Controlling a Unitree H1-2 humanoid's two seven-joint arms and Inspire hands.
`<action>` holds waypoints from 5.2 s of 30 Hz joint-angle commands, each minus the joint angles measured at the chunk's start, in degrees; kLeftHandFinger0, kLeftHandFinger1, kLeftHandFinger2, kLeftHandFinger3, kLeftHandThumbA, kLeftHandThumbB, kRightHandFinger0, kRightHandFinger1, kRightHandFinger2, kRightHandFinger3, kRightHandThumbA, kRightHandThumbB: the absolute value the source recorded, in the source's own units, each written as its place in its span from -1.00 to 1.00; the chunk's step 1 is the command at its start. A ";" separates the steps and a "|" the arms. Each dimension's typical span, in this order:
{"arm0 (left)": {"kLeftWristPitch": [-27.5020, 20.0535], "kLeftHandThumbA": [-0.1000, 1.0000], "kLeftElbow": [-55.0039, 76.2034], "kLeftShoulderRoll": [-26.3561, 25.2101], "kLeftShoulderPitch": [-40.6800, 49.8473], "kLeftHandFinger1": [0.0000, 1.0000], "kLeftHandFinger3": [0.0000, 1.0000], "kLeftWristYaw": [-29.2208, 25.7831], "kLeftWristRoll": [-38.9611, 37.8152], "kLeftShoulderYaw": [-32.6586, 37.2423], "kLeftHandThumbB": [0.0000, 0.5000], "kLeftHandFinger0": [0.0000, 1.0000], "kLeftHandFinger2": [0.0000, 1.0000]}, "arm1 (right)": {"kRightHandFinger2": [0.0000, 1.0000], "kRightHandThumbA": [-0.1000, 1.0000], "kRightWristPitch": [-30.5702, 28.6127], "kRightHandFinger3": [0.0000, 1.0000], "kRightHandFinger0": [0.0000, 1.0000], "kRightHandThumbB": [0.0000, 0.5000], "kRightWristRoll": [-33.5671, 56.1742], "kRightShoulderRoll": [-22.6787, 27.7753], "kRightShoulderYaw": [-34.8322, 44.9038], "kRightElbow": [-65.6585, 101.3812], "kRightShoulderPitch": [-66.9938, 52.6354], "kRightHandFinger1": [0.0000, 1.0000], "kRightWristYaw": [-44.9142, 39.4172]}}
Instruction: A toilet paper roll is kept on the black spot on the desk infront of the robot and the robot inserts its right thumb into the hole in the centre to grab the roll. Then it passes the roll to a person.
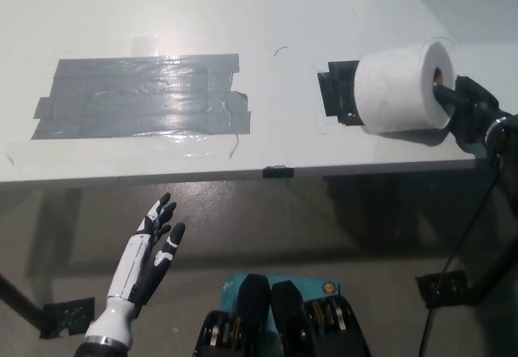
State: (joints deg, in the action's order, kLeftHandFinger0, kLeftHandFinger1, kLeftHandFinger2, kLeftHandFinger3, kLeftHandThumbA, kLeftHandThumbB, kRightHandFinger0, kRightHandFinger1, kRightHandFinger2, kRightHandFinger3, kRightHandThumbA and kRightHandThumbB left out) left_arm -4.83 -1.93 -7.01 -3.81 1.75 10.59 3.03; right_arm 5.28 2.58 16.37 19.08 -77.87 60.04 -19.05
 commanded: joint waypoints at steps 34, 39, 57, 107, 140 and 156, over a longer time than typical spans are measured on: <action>-0.05 0.92 -1.57 0.06 -9.98 1.00 1.00 -0.54 0.36 -0.32 -0.50 1.00 1.00 | 0.65 -1.00 21.65 1.00 -1.00 -0.51 41.46 -8.30 3.10 39.96 -0.27 -0.16 1.79; 0.50 0.95 -1.21 0.09 -9.96 1.00 1.00 -0.73 0.90 -0.24 -0.51 1.00 1.00 | 0.67 -1.00 21.65 1.00 -1.00 -0.59 42.64 -7.82 -1.79 44.94 -1.48 -0.14 4.49; -0.95 0.90 -1.92 0.02 -8.90 1.00 1.00 -0.26 0.20 0.12 -0.56 1.00 1.00 | 0.65 -1.00 21.65 1.00 -1.00 -0.62 47.05 -6.84 -6.71 46.93 -4.03 -0.18 8.67; -0.10 0.81 -1.30 -0.29 -8.66 1.00 1.00 0.43 0.25 0.87 -0.48 1.00 1.00 | 0.95 -1.00 -1.08 0.73 -0.51 -0.22 -6.08 -5.24 -40.32 11.96 18.95 0.37 19.53; -0.15 0.83 -1.27 -0.20 -8.41 1.00 1.00 0.91 -0.30 1.03 -0.48 1.00 1.00 | 1.00 0.79 10.53 1.00 1.00 1.00 -4.74 5.04 -22.34 42.23 9.94 1.00 11.37; -0.49 0.89 -2.11 0.40 -5.76 1.00 1.00 0.48 -0.65 0.83 -0.44 1.00 1.00 | 1.00 0.65 12.96 1.00 1.00 0.47 16.28 1.32 -15.71 108.87 -32.70 1.00 6.28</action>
State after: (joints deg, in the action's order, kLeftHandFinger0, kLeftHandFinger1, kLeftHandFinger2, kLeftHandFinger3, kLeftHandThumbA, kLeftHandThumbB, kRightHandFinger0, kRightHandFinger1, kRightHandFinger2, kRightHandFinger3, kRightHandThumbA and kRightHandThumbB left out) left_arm -4.07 -5.45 -6.82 -11.13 2.29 10.44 3.63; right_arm 15.94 0.69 18.57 -1.77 -14.41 43.30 -9.75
